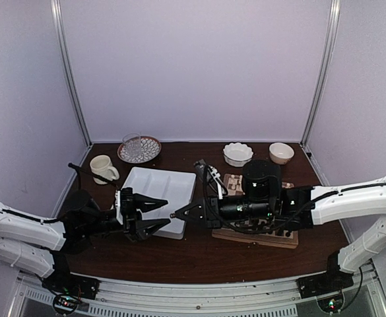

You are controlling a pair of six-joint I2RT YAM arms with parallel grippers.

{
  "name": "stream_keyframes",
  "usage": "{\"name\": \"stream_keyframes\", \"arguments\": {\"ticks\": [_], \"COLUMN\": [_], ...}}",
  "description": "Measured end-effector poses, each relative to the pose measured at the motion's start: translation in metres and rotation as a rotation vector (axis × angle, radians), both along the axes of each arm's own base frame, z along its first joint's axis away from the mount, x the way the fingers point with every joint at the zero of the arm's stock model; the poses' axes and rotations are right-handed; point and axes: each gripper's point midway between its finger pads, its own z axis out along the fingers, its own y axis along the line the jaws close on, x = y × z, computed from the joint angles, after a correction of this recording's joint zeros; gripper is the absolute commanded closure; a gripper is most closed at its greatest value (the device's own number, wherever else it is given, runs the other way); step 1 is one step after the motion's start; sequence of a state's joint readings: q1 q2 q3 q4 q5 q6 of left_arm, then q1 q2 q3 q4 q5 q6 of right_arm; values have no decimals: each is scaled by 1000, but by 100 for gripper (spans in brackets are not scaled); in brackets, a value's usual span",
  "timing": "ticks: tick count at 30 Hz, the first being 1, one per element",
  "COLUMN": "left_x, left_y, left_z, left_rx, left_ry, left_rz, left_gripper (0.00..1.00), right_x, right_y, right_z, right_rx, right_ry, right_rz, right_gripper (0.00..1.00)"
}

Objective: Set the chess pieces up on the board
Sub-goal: Pass from the right arm to the left

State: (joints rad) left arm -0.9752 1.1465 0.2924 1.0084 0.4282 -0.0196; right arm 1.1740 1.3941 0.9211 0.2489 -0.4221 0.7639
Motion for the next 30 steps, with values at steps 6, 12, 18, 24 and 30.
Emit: {"name": "stream_keyframes", "arguments": {"ticks": [6, 12, 18, 24, 30], "left_x": [-6, -12, -12, -14, -14], "left_y": [1, 0, 0, -1, -1], "left_z": [11, 11, 11, 11, 11], "left_rx": [-35, -29, -27, -25, -25], "left_ry": [-57, -93, -107, -120, -123], "left_rz": [-20, -44, -44, -47, -46], "left_gripper": [56, 59, 68, 69, 76], "right_x": [-2, 0, 1, 0, 0], "right_y": [4, 11, 15, 15, 16], "right_z": [9, 7, -1, 2, 6], "right_rx": [20, 18, 0, 13, 31], "right_ry": [-9, -7, 1, 1, -1], "right_rz": [9, 9, 13, 17, 19], "right_gripper": [88, 88, 88, 88, 89]}}
